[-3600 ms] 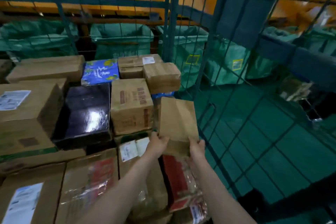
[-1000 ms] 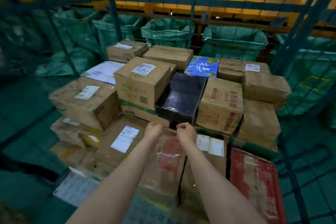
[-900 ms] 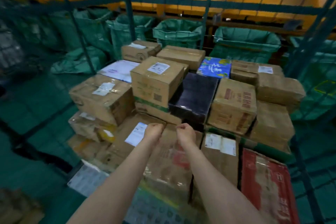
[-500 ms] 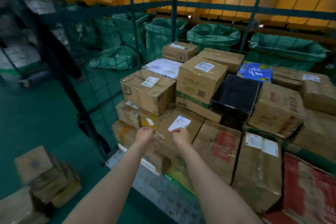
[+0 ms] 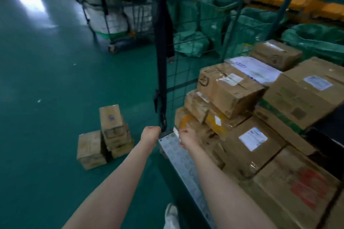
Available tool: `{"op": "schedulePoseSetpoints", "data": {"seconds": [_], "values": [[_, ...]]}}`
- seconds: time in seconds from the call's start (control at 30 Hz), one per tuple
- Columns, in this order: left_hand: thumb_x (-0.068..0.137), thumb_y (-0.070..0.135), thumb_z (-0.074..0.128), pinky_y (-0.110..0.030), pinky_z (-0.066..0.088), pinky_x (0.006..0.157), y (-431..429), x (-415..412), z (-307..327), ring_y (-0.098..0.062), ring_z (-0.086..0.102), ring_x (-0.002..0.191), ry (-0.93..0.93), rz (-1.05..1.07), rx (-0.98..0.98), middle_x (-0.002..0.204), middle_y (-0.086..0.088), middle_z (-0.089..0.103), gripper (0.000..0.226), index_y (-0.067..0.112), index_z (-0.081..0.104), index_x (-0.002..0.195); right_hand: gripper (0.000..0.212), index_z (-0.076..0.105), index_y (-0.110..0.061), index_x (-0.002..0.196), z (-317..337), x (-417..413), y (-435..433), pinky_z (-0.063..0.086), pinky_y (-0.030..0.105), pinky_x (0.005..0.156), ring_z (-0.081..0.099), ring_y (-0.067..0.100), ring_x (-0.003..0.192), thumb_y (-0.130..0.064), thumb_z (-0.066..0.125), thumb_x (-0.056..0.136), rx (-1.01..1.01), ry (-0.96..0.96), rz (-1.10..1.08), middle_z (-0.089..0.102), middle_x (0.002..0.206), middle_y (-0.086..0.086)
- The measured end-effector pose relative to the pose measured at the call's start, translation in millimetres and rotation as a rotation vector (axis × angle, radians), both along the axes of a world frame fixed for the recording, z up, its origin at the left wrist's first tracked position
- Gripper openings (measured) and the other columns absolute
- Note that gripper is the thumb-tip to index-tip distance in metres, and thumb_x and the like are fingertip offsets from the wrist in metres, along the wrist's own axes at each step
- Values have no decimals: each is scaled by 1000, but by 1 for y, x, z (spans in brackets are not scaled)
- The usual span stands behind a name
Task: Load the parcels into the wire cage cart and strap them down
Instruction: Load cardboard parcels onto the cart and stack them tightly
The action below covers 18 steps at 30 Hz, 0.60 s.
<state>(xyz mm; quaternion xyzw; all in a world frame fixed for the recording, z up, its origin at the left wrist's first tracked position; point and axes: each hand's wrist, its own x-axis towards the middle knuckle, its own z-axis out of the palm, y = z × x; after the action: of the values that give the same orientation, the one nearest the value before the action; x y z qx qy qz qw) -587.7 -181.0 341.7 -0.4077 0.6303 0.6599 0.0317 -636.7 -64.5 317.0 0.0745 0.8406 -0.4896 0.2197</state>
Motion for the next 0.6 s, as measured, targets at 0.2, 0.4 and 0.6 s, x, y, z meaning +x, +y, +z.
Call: {"op": "schedulePoseSetpoints", "data": {"seconds": [0.2,0.4,0.6], "values": [[89,3,44,-34,45,63,-83,-2,-14,-20,44,66,-51,182,-5,71,-6,42,22,14,46,71,19,53,-18,78,-8,-21,-87,42,27,55,60,25,75,-12,41,91,1,-57,202,58,86,4],[98,20,45,-32,43,75,-150,-16,-22,-20,51,73,-42,402,46,87,-5,53,11,11,49,103,18,56,-13,96,-17,-56,-167,48,30,64,57,21,70,-15,38,94,25,-90,368,54,74,0],[90,13,44,-24,36,54,-200,-14,-53,-20,49,68,-190,493,2,80,-7,55,33,2,56,118,18,56,-12,90,-41,-80,-227,52,32,65,58,23,73,-16,39,93,79,-121,446,59,82,6]]}}
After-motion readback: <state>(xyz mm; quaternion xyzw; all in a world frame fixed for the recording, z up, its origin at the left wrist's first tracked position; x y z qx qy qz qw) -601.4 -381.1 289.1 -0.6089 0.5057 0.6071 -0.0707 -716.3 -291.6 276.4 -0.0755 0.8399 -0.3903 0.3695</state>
